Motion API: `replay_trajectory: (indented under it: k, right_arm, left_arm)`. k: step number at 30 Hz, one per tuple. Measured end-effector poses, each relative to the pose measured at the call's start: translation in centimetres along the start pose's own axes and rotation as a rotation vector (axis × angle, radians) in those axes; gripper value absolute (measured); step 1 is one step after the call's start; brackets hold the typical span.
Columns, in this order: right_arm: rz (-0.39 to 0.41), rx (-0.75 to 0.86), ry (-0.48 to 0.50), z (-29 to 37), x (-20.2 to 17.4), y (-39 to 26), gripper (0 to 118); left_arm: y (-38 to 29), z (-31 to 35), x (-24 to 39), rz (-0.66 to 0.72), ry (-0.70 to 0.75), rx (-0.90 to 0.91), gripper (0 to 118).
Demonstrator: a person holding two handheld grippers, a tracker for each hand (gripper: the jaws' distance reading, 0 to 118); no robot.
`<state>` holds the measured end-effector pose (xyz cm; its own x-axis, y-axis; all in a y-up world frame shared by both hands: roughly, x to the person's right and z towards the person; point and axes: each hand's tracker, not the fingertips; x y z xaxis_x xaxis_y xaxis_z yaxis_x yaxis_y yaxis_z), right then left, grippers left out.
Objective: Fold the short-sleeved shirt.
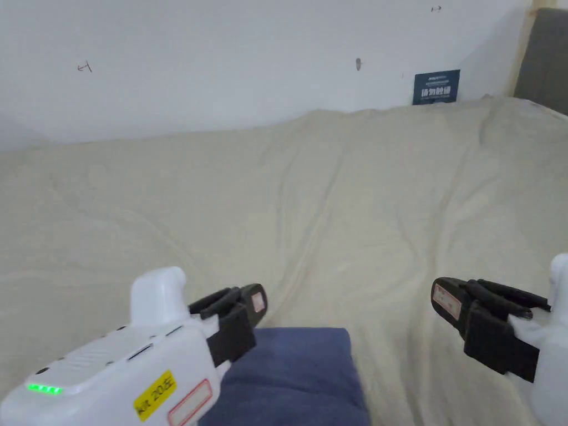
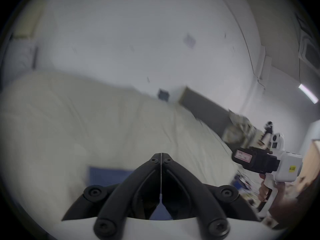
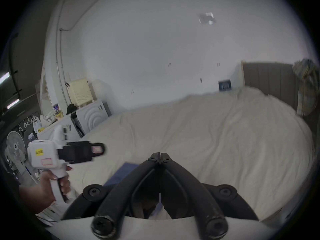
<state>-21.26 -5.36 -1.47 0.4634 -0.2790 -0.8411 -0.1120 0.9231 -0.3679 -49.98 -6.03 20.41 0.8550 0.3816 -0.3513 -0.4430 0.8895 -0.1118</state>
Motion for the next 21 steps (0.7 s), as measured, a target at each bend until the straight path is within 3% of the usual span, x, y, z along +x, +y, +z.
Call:
replay_trajectory:
  k: [4,8,11,13,14,16,19,21]
  right_arm:
    - [0.062,0.198,-0.047,1.7,-1.8,2.6,0]
    - [0.100,0.418,-0.118,3.3,-3.4,3.4,0]
    - [0.140,0.510,-0.204,2.7,-3.5,1.8,0]
    - [0.201,0.455,-0.316,0.4,-2.5,-0.5,0]
    - [0.216,0.385,-0.309,-0.9,-1.2,-1.8,0]
    - [0.231,0.260,-0.421,-2.4,-0.3,-3.5,0]
    - [0.183,0.301,-0.376,-1.5,0.3,-5.2,0]
    - [0.206,0.277,-0.363,-1.5,0.0,-5.4,0]
  left_arm:
    - [3.3,6.2,-0.1,-0.137,0.201,0.248,0]
    - [3.5,8.8,0.5,-0.359,0.365,0.409,0]
    - [1.7,8.2,-0.7,-0.333,0.460,0.435,0]
    - [-0.4,7.2,-2.1,-0.329,0.463,0.439,0]
    - [-1.4,6.3,-3.0,-0.343,0.482,0.434,0]
    - [-2.3,5.3,-3.3,-0.337,0.541,0.361,0]
    - [-3.0,5.1,-3.6,-0.306,0.487,0.351,0]
    - [-3.1,4.8,-3.2,-0.327,0.498,0.351,0]
